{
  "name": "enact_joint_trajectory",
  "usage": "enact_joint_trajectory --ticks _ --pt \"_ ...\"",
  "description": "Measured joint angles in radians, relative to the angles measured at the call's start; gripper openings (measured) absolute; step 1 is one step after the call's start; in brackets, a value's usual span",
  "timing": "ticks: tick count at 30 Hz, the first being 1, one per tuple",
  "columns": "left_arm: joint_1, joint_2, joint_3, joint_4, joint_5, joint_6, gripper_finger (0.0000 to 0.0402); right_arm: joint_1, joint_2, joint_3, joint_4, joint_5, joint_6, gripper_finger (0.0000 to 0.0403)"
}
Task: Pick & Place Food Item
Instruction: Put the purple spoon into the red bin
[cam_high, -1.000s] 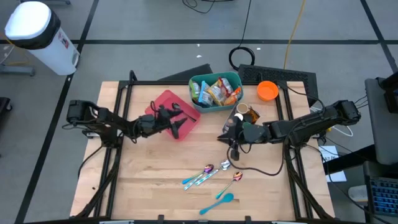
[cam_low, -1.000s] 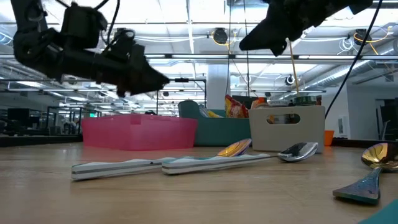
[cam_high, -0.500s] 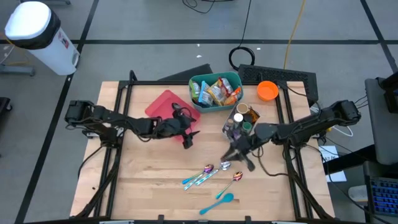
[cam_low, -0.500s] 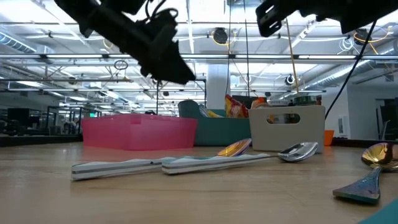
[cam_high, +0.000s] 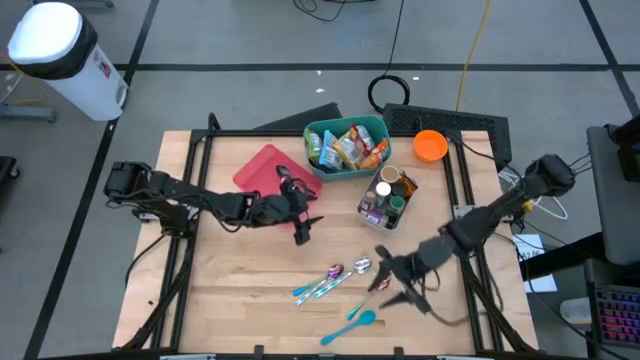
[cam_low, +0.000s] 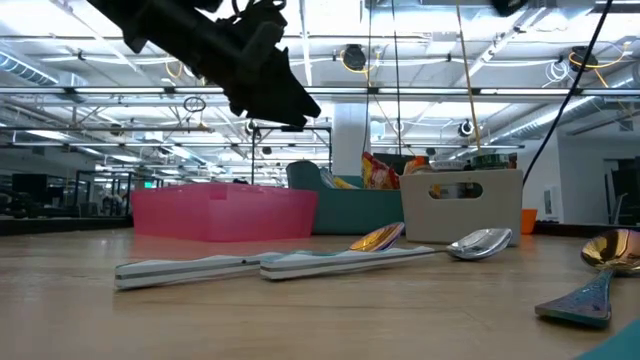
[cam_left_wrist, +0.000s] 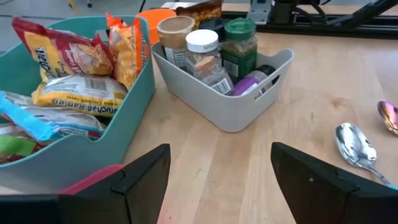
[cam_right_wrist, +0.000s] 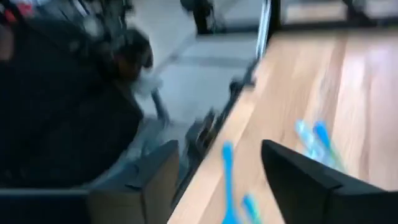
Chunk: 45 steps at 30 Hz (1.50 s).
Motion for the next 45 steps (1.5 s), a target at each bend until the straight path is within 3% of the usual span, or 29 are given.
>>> enact_joint_trajectory --ticks 3,7,12,17,25,38,45 --pt "0.005 0.000 0.000 0.000 -0.002 -0.008 0.0282 0.067 -0.001 0.070 -0.243 0.083 0.121 0.0247" --pt "0.007 0.000 0.000 0.000 -0.002 -0.024 0.0276 0.107 0.000 0.080 -0.507 0.152 0.377 0.0258" --pt "0.007 0.000 0.000 0.000 -0.002 -0.030 0.0274 0.105 0.001 -0.020 -0.612 0.208 0.665 0.0246" --pt "0.007 0.000 0.000 0.000 -0.002 -0.036 0.0273 0.075 0.001 -0.164 -0.482 0.205 0.813 0.0235" --pt "0.007 0.000 0.000 0.000 -0.002 -0.058 0.0274 0.038 0.012 -0.364 -0.086 0.202 0.835 0.0223" --pt "0.007 0.001 -0.001 0.000 -0.003 -0.059 0.0273 0.031 0.170 -0.376 0.086 0.176 0.813 0.0195" --pt "0.007 0.001 -0.001 -0.001 -0.003 -0.058 0.0274 0.002 0.198 -0.376 0.091 0.176 0.816 0.0124"
